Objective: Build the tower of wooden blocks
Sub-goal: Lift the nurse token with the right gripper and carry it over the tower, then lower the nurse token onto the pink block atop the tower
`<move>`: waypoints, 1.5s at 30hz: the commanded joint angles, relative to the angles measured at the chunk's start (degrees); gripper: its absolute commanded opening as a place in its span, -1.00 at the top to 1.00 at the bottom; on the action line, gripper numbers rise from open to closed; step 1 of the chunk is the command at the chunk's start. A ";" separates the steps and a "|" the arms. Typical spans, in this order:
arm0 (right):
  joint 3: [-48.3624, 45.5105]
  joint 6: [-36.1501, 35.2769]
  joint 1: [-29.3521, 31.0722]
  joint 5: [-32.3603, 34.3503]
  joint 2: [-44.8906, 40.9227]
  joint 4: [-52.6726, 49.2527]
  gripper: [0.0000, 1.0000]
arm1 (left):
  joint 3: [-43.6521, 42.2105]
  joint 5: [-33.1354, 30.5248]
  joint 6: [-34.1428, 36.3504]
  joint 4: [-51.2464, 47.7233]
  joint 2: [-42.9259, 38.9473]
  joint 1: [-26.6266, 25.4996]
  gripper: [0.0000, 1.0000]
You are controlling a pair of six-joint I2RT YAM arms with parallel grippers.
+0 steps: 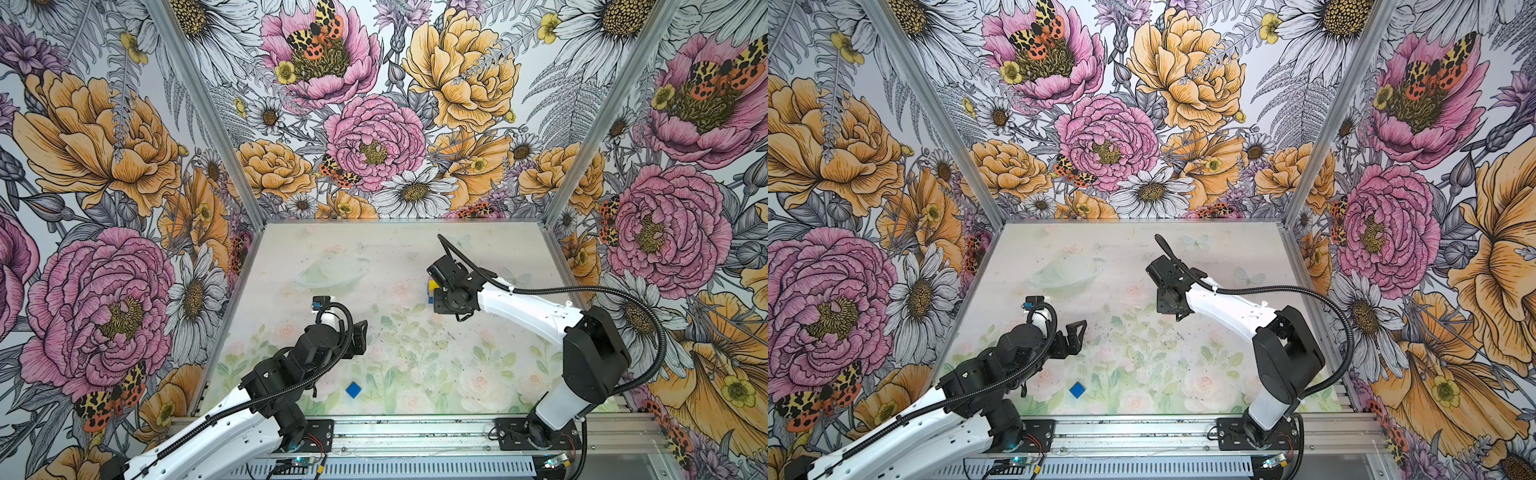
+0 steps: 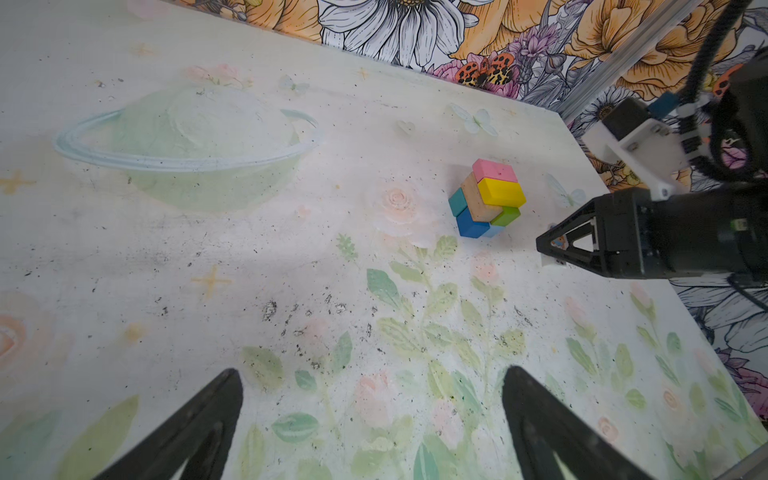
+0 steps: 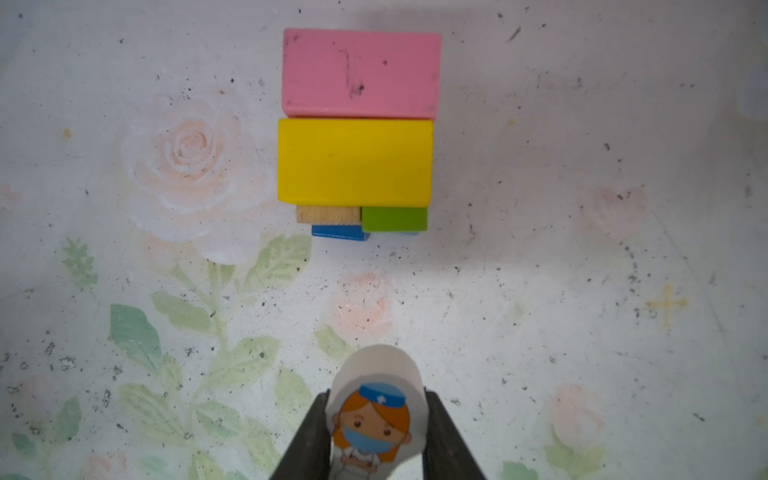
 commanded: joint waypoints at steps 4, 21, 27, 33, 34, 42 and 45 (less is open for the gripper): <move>5.91 -5.05 -2.38 0.79 -0.88 -1.64 0.42 | 1.81 0.61 0.08 2.62 1.41 0.57 -0.98; 15.65 -18.32 -7.61 -3.85 4.49 -1.73 0.42 | 2.61 -0.30 0.02 3.06 4.46 1.02 -0.98; 17.42 -20.64 -8.74 -5.26 6.20 -1.73 0.41 | 2.86 0.08 0.32 3.46 5.38 1.59 -0.98; 18.04 -22.12 -8.87 -6.10 8.30 -1.56 0.40 | 2.69 0.21 0.30 3.47 5.28 2.03 -0.98; 18.10 -22.28 -8.85 -6.22 8.65 -1.56 0.40 | 2.69 0.32 0.35 3.43 5.31 2.05 -0.97; 18.78 -23.58 -8.98 -6.81 10.90 -1.21 0.40 | 2.45 0.80 0.37 4.12 6.06 2.47 -0.98; 19.01 -23.89 -8.97 -7.25 11.87 -1.21 0.40 | 2.43 1.12 0.36 4.55 6.55 2.71 -0.98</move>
